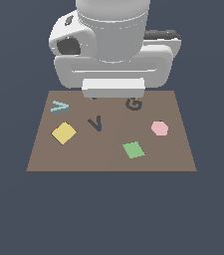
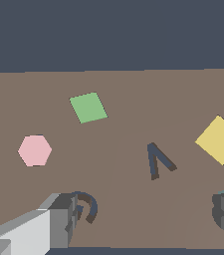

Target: Insert a designated object into the corresponding slot on a board.

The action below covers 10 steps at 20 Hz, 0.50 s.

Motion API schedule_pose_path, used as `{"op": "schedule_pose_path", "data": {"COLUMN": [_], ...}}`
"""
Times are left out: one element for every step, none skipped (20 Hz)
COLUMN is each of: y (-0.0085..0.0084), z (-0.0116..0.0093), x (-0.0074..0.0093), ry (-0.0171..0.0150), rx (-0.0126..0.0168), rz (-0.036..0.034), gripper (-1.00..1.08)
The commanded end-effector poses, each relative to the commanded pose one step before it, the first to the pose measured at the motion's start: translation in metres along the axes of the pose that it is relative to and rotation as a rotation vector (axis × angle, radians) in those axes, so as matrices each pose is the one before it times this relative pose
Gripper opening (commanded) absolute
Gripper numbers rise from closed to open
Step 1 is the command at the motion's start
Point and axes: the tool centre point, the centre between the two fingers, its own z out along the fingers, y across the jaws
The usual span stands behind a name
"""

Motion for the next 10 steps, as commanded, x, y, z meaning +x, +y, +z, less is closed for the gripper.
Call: {"op": "schedule_pose_path", "data": {"y": [0.00001,-0.00002,0.00011,0.00021,0.00023,0.00030,0.00036,0.00044,0.00049,0.00056], "z": [0.00000,0.00004,0.00014,0.00022,0.00032,0.00041,0.00050,0.00058,0.00067,0.00076], "x": [0.00000,-0.00008,-0.00024,-0.00039,-0.00055,-0.00071,-0.00086,-0.00102,-0.00117,-0.00132], "ry": [0.00000,-0.00001,-0.00004,-0.00007,-0.00010,-0.00013,-0.00016,-0.00018,-0.00021,-0.00024], "rx": [0.00000,-0.00002,0.00000,0.00001,0.00001,0.00001,0.00001,0.00002,0.00002,0.00002], "rz": [0.00000,-0.00069,-0.00183,-0.00301,-0.00431,-0.00552,-0.00676,-0.00796,-0.00918,-0.01038], "gripper": [1.00,1.00,1.00,1.00,1.00,1.00,1.00,1.00,1.00,1.00]}}
